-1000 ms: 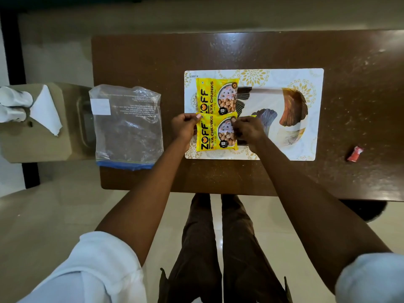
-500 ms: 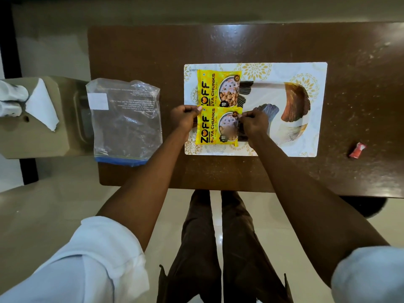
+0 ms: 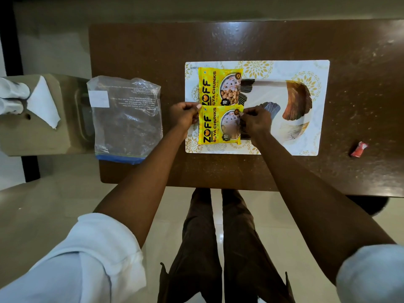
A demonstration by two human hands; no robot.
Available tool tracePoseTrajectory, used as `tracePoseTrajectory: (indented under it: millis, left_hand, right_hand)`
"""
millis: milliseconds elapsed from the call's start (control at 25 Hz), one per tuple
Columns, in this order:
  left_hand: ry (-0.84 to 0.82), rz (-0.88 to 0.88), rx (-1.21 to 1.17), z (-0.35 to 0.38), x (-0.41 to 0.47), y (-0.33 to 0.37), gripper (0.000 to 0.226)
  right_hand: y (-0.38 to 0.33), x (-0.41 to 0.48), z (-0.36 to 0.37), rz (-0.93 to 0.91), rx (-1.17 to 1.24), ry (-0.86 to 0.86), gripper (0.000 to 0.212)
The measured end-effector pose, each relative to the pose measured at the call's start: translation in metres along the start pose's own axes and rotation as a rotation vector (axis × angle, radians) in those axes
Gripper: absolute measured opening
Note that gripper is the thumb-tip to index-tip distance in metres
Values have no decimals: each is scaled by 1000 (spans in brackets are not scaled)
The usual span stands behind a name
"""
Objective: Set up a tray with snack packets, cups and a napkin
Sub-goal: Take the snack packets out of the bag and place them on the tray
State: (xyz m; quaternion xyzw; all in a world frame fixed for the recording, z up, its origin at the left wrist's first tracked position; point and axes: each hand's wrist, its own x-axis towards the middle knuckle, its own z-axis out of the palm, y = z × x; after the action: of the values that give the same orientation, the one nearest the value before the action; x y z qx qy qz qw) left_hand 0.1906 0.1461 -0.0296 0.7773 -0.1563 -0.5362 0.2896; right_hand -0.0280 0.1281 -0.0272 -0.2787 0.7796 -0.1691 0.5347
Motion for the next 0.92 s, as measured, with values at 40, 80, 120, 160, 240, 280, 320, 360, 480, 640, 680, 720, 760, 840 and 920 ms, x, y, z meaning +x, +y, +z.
tracePoseTrajectory:
  millis: [40,80,120,160,240,280,320,360,480,640,680,720,760,840,920]
  left_hand:
    - [0,0,0,-1,0,0,26]
    - [1,1,1,-1,0,0,26]
    - [0,4,1,0,-1,0,25]
    - [0,5,-4,0,-2,0,25]
    - [2,1,-37,-2,-3,-1,25]
    - [2,-7,-60,-4,-5,-2,26]
    - [2,-17,-79,-7,-7,-4,27]
    - [5,-29,-91,-11,-9,-8,29]
    - [23,-47,-113,-24,-21,-26,30]
    - [36,-48,-128,-28,-42,-42,24]
    - [37,-49,-140,-29,-50,-43,23]
    - [42,-54,-163,-32,-57,-43,23]
    - [55,-65,-194,-36,-66,-43,23]
    - [89,-112,-267,-47,-81,-46,24]
    - [120,-169,-339,-57,-93,-50,27]
  right_hand:
    - [0,0,0,0,2,-1,22]
    - [0,0,0,3,7,-3,22]
    - [1,0,0,6,12,-5,22]
    - [2,0,0,7,9,-6,22]
    - [2,1,-2,6,-2,2,21]
    - [3,1,-2,5,0,18,20]
    - [3,0,-3,-3,2,44,19]
    - [3,-2,-3,-28,-1,83,17]
    - [1,-13,4,-167,9,165,14]
    - [2,-37,19,-277,21,141,13]
    - [2,-45,20,-292,11,130,12]
    - [1,-54,21,-306,7,114,12]
    - [-1,-64,20,-318,8,89,12]
    - [-8,-86,20,-336,20,26,12]
    - [-14,-102,24,-319,27,-48,14]
